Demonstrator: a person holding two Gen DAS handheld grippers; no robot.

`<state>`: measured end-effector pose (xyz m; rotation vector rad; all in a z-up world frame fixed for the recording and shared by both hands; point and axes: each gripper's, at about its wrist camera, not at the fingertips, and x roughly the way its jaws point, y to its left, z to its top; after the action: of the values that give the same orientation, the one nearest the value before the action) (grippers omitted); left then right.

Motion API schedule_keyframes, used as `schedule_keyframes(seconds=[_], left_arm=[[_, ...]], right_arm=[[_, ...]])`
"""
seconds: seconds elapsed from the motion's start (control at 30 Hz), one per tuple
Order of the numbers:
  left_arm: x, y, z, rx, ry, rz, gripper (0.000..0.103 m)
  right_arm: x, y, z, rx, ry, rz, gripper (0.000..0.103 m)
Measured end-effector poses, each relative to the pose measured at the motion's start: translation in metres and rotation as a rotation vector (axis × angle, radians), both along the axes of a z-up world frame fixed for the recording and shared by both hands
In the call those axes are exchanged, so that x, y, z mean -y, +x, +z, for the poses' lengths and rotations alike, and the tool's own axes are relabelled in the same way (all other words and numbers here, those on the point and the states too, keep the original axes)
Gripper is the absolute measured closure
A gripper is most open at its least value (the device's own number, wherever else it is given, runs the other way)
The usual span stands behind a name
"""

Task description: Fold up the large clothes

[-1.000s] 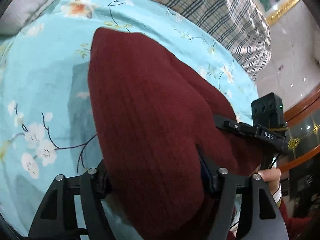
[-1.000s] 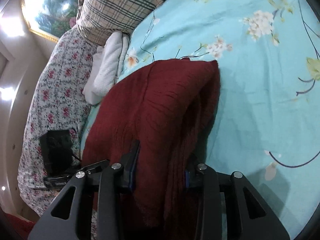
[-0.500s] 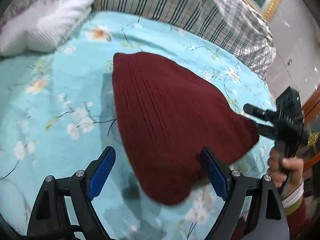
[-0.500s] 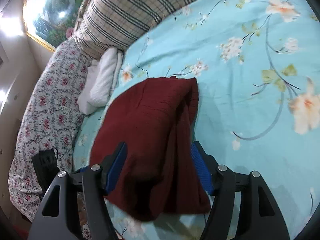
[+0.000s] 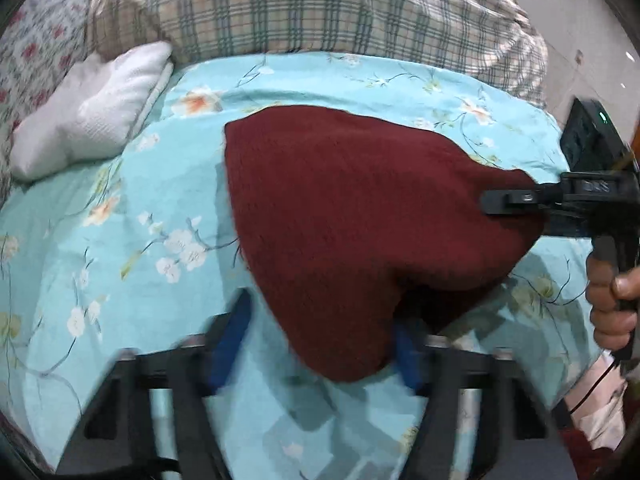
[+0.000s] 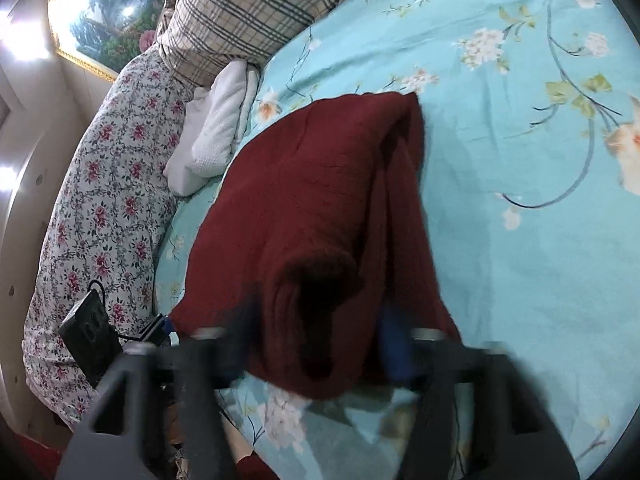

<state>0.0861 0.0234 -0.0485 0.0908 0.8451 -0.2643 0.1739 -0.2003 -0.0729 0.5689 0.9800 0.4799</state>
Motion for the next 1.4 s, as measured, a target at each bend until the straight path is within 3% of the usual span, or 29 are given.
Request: schedule_keyframes(seconds=[0.03,0.1,0.2,0.27,0.33,0.4,0.5,0.57,0.6,0.7,0.8,0.97,1.07,1.2,1.3,1.4], left_arm=[[0.004,-0.002,0.0,0.029,0.044,0.005,0.056],[0.013,-0.01,0.003,0.086,0.12,-0.009,0.069],[0.029,-0.032,0.016,0.222,0.238,-0.039,0.078],[0.042,-0.041,0.018,0.273,0.31,-0.068,0.079],[0.054,-0.041,0.007,0.274,0.379,-0.1,0.079],[0.061,-0.039,-0.011,0.253,0.417,-0.119,0.078],[0.067,-0.042,-0.024,0.242,0.451,-0.134,0.072],[0.063,-0.047,-0.018,0.223,0.417,-0.149,0.065],[0.054,-0.047,-0.012,0.192,0.363,-0.155,0.061],[0.03,-0.048,0.005,0.128,0.218,-0.175,0.061],[0.005,-0.053,0.025,0.106,0.067,-0.198,0.061],[-0.022,-0.035,0.054,0.123,-0.116,-0.218,0.061],[-0.02,-0.018,0.061,0.136,-0.19,-0.271,0.065],[0.0,0.003,0.05,0.087,-0.235,-0.364,0.066],[0.02,0.011,0.027,0.012,-0.192,-0.406,0.074],[0.035,0.013,0.0,-0.023,-0.116,-0.413,0.077]], right_arm=[[-0.001,0.001,0.002,0.009,0.007,0.001,0.086],[-0.001,-0.003,0.019,0.074,0.006,-0.001,0.089],[0.008,-0.016,0.048,0.184,0.037,0.001,0.091],[0.013,-0.023,0.054,0.225,-0.011,0.011,0.091],[0.014,-0.023,0.041,0.199,-0.095,0.005,0.091],[0.015,-0.019,0.007,0.119,-0.193,-0.012,0.091],[0.021,-0.014,-0.028,0.054,-0.184,-0.034,0.091],[0.026,-0.015,-0.027,0.056,-0.147,-0.059,0.091],[0.028,-0.015,-0.024,0.052,-0.141,-0.061,0.089],[0.032,-0.016,-0.013,0.047,-0.158,-0.067,0.071],[0.041,-0.025,0.004,0.064,-0.172,-0.111,0.061],[0.045,-0.037,0.047,0.175,-0.182,-0.204,0.06],[0.025,-0.024,0.068,0.232,-0.148,-0.158,0.06],[-0.022,0.015,0.064,0.243,-0.162,-0.055,0.06],[-0.044,0.056,0.045,0.204,-0.144,0.007,0.062],[-0.053,0.091,0.018,0.128,-0.222,0.009,0.066]])
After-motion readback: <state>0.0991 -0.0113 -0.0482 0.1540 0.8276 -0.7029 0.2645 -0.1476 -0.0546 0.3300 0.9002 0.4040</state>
